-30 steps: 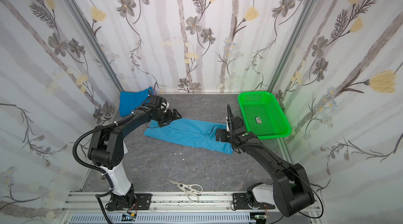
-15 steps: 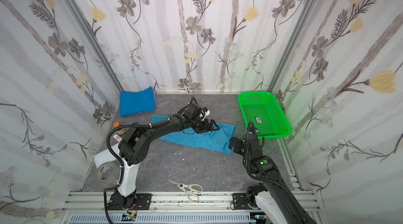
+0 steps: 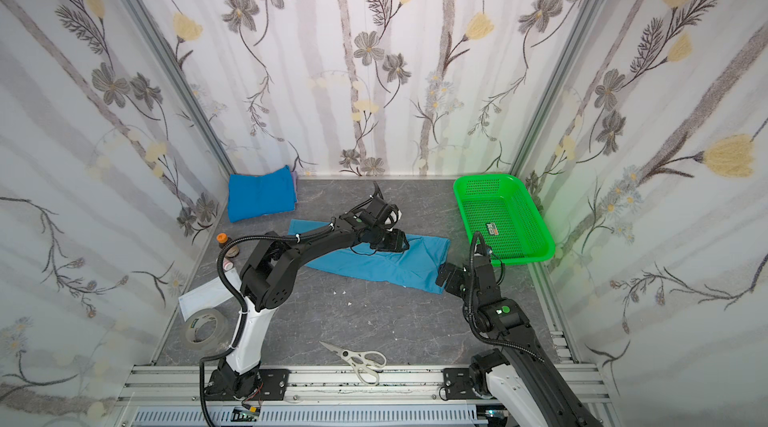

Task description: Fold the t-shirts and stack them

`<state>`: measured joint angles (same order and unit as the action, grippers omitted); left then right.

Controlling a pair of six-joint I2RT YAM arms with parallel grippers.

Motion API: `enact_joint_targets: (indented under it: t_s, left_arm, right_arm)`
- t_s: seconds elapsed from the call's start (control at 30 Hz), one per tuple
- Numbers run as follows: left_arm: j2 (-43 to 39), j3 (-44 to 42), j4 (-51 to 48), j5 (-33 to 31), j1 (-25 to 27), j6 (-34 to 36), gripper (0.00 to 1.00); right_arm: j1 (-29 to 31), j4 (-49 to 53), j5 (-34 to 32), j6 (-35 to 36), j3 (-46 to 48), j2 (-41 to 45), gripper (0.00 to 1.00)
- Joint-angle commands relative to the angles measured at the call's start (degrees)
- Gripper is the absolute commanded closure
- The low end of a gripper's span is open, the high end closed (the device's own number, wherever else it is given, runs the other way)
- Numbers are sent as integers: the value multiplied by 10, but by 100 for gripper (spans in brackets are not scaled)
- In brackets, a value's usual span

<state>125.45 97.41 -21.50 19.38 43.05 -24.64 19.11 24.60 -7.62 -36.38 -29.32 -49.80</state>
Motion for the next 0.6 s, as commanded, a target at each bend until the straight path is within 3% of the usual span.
enact_joint_targets:
  t_s: [0.0, 0.33, 0.47, 0.53, 0.57]
  left_arm:
    - [5, 11, -52, -45, 0, 46, 45]
    - [37, 54, -93, -84, 16, 92, 50]
    - [46, 65, -97, -110, 17, 94, 87]
    - [53, 78, -106, -119, 17, 98, 100]
    - [56, 86, -112, -121, 17, 101, 100]
  right_arm:
    - [0, -16, -6, -3, 0, -2, 0]
    - [0, -20, -4, 0, 2, -6, 0]
    - [0, -21, -3, 1, 3, -5, 0]
    - [0, -21, -2, 2, 3, -5, 0]
    - [0, -22, -1, 2, 4, -5, 0]
